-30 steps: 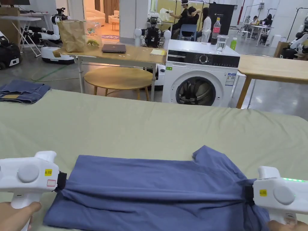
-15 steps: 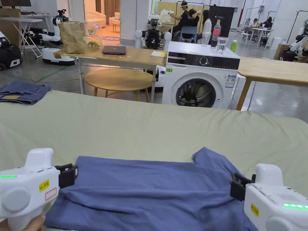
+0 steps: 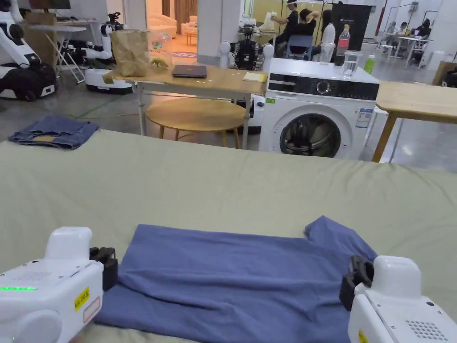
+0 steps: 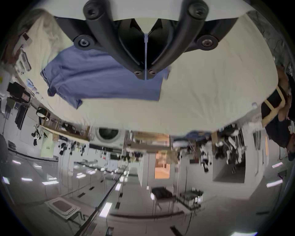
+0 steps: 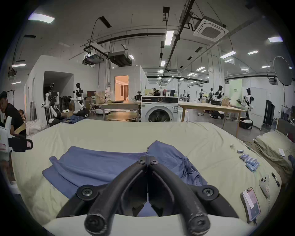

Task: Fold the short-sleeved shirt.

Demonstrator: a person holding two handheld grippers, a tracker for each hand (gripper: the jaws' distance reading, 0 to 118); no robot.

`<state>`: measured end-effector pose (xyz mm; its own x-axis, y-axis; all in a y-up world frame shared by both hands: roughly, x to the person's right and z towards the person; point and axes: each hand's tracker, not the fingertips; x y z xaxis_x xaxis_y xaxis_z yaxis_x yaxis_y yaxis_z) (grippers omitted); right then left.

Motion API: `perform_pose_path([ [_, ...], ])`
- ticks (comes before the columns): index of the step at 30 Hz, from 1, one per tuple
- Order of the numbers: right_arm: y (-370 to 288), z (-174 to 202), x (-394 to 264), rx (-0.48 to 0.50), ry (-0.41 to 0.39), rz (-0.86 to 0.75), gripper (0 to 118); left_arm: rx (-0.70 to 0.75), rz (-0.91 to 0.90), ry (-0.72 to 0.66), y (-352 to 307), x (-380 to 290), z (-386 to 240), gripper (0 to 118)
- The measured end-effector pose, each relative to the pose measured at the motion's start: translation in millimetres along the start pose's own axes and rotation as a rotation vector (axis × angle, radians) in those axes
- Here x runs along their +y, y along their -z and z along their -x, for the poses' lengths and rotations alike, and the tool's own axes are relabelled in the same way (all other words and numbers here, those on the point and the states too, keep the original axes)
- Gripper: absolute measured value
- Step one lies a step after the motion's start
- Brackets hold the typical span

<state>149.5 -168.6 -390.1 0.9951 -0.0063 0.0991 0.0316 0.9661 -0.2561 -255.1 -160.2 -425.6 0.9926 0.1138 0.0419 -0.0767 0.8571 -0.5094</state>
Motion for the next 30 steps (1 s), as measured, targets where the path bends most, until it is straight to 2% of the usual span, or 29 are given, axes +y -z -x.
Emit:
perform_pose_path([
  [2,1,-3,-2,-0.001,-0.007,0.011,0,-0.045,0.127,-0.05,16,0,19,0],
  [5,5,-9,-5,0.0,-0.018,0.035,0,0.0,0.243,-0.057,40,-1,37,0],
  [6,6,-10,-6,-0.002,-0.022,0.044,0,0.001,0.307,-0.054,51,1,42,10],
  [8,8,-14,-8,-0.006,-0.032,0.06,0,-0.03,0.406,-0.078,72,4,53,47],
  [9,9,-15,-10,-0.007,-0.035,0.067,0,-0.034,0.458,-0.085,76,2,51,56],
  [12,10,-19,-15,-0.012,-0.043,0.089,0,0.035,0.53,-0.056,99,-1,52,65],
  [16,12,-24,-23,-0.019,-0.054,0.12,0,0.085,0.753,0.03,131,-23,50,65],
  [20,12,-31,-31,-0.026,-0.057,0.148,0,0.122,0.656,0.066,124,-29,39,64],
  [22,15,-34,-34,-0.031,-0.053,0.161,0,0.092,0.637,0.155,119,-34,31,49],
  [23,16,-36,-35,-0.031,-0.049,0.169,0,0.086,0.635,0.148,118,-34,29,41],
  [26,19,-43,-36,-0.032,-0.038,0.188,0,0.049,0.635,0.146,116,-35,27,7],
  [27,20,-46,-36,-0.032,-0.037,0.192,0,0.03,0.63,0.143,115,-36,27,1],
  [30,25,-63,-27,-0.039,-0.045,0.211,0,0.023,0.595,0.137,104,-38,31,0],
])
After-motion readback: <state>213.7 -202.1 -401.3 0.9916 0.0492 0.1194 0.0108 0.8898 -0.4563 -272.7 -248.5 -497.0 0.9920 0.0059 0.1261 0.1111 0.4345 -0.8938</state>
